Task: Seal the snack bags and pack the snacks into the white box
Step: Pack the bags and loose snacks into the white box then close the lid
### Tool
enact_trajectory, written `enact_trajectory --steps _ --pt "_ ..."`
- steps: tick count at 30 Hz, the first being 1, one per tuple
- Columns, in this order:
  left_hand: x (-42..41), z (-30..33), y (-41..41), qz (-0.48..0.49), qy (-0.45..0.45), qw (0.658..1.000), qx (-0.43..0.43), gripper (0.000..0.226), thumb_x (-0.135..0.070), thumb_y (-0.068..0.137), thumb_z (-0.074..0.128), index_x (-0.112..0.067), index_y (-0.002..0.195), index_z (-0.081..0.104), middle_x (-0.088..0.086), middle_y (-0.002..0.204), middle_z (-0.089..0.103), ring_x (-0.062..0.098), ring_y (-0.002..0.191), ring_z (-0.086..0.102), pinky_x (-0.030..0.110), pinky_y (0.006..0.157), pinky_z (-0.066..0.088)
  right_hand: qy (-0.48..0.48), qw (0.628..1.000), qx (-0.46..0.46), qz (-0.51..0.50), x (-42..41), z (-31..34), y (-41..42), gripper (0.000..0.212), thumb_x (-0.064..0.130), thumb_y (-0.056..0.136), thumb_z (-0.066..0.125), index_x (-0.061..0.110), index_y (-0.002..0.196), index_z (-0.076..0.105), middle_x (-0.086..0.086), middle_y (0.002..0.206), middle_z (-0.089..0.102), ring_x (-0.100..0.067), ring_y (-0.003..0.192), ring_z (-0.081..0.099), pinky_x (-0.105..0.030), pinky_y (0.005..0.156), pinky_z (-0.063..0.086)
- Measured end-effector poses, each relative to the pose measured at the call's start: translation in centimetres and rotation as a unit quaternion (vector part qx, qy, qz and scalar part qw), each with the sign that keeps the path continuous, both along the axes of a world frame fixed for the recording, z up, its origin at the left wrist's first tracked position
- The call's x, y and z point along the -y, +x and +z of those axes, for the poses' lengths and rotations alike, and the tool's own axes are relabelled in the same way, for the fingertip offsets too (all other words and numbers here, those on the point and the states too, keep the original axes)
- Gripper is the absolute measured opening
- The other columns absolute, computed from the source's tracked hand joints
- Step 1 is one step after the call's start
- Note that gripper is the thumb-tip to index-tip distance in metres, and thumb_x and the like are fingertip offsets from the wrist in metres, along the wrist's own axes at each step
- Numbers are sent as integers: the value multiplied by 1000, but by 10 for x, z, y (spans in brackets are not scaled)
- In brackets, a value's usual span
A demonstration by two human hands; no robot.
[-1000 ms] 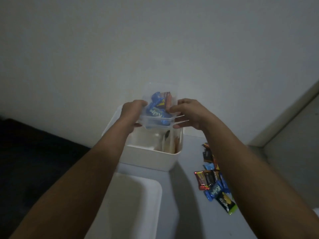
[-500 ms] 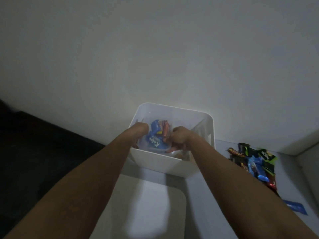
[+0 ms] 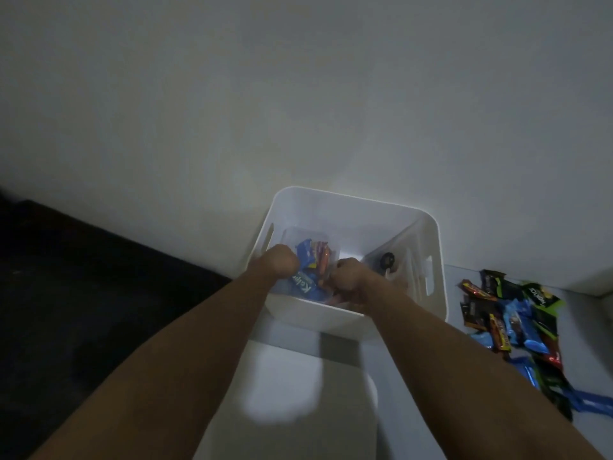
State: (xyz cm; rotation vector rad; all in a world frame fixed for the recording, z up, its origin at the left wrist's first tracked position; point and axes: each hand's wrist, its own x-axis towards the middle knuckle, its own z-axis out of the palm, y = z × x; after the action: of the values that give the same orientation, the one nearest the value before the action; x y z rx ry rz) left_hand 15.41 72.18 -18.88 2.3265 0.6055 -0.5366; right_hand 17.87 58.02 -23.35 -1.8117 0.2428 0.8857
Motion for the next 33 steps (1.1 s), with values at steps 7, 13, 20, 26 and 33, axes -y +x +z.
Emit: enact_trajectory --steps 7,13,20,26,33 --pt "-25 -5 3 -24 172 900 400 35 -7 73 42 0 96 68 19 91 68 39 83 62 39 71 51 -29 999 -2 39 -7 -3 3 14 -6 84 62 6 81 55 -12 77 57 -20 50 63 -23 37 50" --pt "-37 -3 -3 33 82 950 301 58 -21 72 35 10 116 58 33 110 63 46 102 60 41 86 47 -48 995 7 89 -18 8 2 8 -2 89 58 5 89 55 -8 79 54 -20 60 60 -24 40 53" --pt "-36 -3 -2 45 59 958 277 44 -12 90 42 10 127 50 31 124 57 44 115 53 40 96 41 -123 983 15 137 -14 19 0 45 18 89 64 1 126 46 -21 120 50 -38 99 60 -42 65 58" --pt "-20 -2 -2 -38 193 935 295 55 -22 89 58 -2 138 41 20 142 44 38 135 35 46 112 24 -104 984 91 113 18 65 8 41 21 91 63 -4 122 51 -22 112 56 -38 95 66 -35 51 58" --pt "71 36 -3 -102 90 931 339 53 -29 92 59 -9 140 45 11 147 43 28 137 36 37 115 26 -63 988 129 57 109 131 10 35 19 91 64 -2 118 57 -17 110 64 -31 83 70 -46 74 60"
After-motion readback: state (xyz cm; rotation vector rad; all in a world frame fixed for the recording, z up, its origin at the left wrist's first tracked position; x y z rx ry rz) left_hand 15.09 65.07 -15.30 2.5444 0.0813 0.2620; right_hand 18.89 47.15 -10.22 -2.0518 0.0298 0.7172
